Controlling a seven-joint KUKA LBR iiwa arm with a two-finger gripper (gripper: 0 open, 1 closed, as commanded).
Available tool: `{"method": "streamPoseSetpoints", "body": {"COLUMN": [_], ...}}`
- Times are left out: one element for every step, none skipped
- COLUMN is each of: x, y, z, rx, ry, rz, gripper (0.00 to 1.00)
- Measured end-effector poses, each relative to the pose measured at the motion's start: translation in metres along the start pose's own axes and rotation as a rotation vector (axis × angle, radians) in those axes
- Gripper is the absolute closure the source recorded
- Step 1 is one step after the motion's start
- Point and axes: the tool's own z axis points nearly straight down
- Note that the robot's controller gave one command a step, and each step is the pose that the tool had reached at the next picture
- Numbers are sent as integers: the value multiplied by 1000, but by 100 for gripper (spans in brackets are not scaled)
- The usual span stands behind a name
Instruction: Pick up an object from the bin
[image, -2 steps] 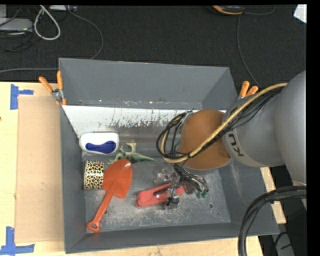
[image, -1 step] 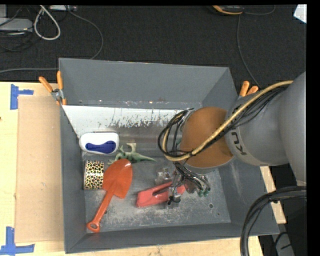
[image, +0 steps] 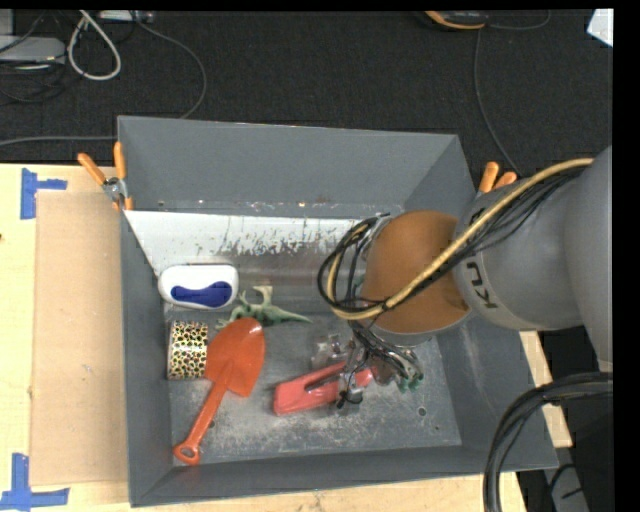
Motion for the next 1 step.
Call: {"method": "streamPoseSetpoints", "body": {"x": [3], "y": [1], "z": [-27], "rx": [-1], "ry": [10], "rz": [0], "gripper": [100]}}
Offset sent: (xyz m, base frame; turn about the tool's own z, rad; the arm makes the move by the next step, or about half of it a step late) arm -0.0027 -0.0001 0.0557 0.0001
